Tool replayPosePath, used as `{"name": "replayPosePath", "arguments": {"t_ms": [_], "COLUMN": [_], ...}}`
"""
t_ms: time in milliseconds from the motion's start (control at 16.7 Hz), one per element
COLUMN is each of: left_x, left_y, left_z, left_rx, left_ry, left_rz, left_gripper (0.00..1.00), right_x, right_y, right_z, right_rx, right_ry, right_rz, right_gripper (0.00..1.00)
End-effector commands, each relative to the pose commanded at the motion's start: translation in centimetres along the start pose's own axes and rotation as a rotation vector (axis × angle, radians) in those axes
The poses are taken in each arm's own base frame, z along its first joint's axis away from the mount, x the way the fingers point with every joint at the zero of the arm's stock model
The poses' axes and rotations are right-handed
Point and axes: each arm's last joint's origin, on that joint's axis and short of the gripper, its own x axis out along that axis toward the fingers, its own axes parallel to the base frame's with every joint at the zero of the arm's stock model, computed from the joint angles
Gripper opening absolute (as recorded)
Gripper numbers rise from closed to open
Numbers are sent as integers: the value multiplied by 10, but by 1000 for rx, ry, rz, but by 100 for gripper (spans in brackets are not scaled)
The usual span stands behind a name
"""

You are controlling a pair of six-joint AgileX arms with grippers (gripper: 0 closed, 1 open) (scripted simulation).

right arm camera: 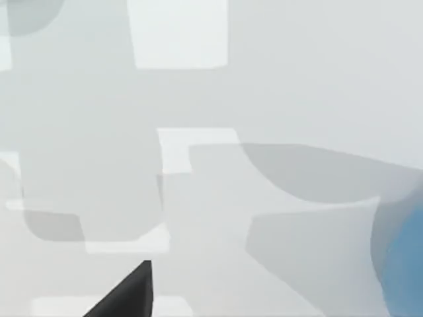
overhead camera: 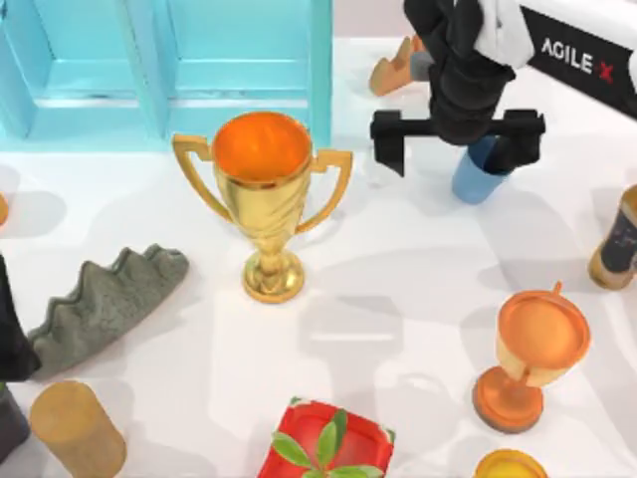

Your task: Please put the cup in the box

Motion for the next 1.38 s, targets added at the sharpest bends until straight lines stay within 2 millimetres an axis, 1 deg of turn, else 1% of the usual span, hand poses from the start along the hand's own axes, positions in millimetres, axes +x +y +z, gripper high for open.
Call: {"name": "replayPosePath", "arguments": {"t_ms": [780, 840, 1380], "left_x": [0, 0, 0], "left_y": [0, 0, 0], "left_z": [0, 0, 0], "left_rx": [0, 0, 0], "left_ry": [0, 0, 0], "left_rz": [0, 0, 0], "left_gripper": [100, 100, 100], "right_x": [0, 0, -2], "right_y": [0, 0, 0], "right_z": [0, 0, 0], "right_rx": [0, 0, -2], "right_ry": [0, 0, -2], "right_rz": [0, 0, -1], "right_gripper": [2, 0, 0]}}
